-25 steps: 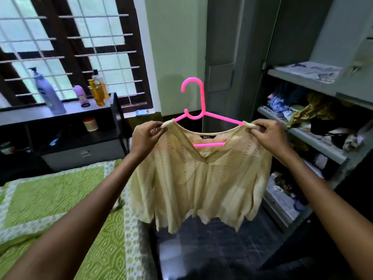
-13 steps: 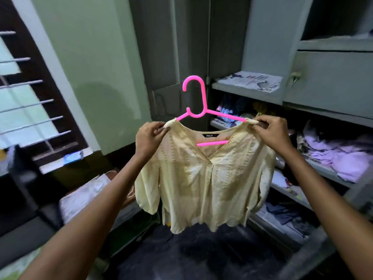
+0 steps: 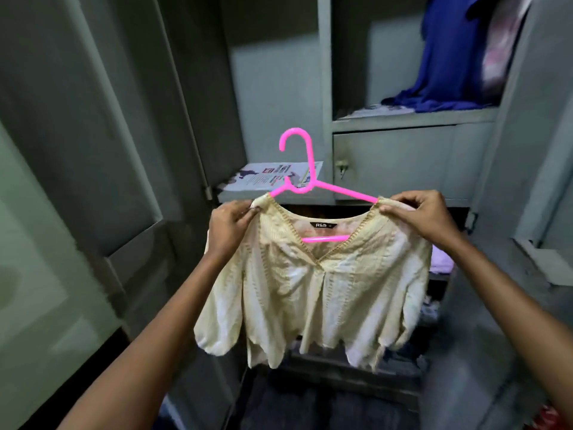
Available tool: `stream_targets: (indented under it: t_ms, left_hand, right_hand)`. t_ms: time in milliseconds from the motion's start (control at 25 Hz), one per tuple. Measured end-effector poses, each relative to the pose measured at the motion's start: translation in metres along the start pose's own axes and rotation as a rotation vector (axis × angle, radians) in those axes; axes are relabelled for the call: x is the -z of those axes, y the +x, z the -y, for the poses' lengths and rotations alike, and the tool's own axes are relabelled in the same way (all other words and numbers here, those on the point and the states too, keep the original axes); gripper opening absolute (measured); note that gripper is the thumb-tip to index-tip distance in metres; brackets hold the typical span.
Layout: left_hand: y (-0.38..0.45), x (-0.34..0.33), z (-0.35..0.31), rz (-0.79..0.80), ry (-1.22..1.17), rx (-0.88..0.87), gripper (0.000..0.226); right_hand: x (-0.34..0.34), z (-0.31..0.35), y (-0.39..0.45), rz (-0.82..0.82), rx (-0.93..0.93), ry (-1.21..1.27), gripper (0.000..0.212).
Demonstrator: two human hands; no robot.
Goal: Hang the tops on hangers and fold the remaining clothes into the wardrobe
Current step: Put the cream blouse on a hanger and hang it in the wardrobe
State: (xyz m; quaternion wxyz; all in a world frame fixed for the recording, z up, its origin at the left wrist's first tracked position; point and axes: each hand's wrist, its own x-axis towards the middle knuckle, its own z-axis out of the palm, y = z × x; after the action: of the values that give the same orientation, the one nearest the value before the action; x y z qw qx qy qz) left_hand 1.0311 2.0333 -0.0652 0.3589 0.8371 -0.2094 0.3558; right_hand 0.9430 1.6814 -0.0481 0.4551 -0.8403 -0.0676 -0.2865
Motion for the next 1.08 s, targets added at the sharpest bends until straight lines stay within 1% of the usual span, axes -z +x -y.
stream_targets:
  t_ms: [80, 160, 200, 320, 400, 480, 560, 640, 800, 920, 1080]
  left_hand:
    - [0.03, -0.027, -0.002, 0.083, -0.075, -0.073, 0.034]
    - [0.061, -0.055, -0.01, 0.14, -0.06, -0.157, 0.05]
    - [0.077, -0.068, -0.017, 0.138, -0.055, -0.173, 0.049]
    - [0.123, -0.101, -0.044, 0.132, -0.089, -0.156, 0.029]
    - [0.159, -0.124, -0.064, 0.197, -0.131, -0.192, 0.031]
    - [0.192, -0.144, -0.084, 0.232, -0.151, -0.245, 0.037]
    - [0.223, -0.159, -0.105, 0.265, -0.137, -0.305, 0.032]
    - [0.249, -0.171, -0.125, 0.26, -0.155, -0.337, 0.026]
    - [0.296, -0.197, -0.148, 0.237, -0.298, -0.324, 0.028]
    - [0.324, -0.213, -0.156, 0.264, -0.317, -0.364, 0.028]
    - [0.366, -0.216, -0.17, 0.23, -0.346, -0.477, 0.03]
  right_hand:
    - [0.017, 0.003, 0.007, -0.085, -0.041, -0.03, 0.009]
    - [0.035, 0.005, 0.016, -0.186, -0.058, -0.093, 0.012]
    - [0.045, 0.007, 0.021, -0.245, -0.066, -0.123, 0.014]
    - [0.073, 0.019, 0.035, -0.399, -0.071, -0.227, 0.025]
    - [0.088, 0.03, 0.044, -0.502, -0.061, -0.319, 0.036]
    - [0.103, 0.045, 0.055, -0.59, -0.052, -0.414, 0.036]
    - [0.117, 0.061, 0.069, -0.671, -0.044, -0.496, 0.037]
    - [0.127, 0.077, 0.083, -0.724, -0.037, -0.562, 0.04]
    - [0.139, 0.105, 0.11, -0.8, -0.062, -0.668, 0.037]
    - [0.139, 0.126, 0.13, -0.78, -0.073, -0.728, 0.036]
    - [0.15, 0.157, 0.168, -0.757, -0.047, -0.801, 0.038]
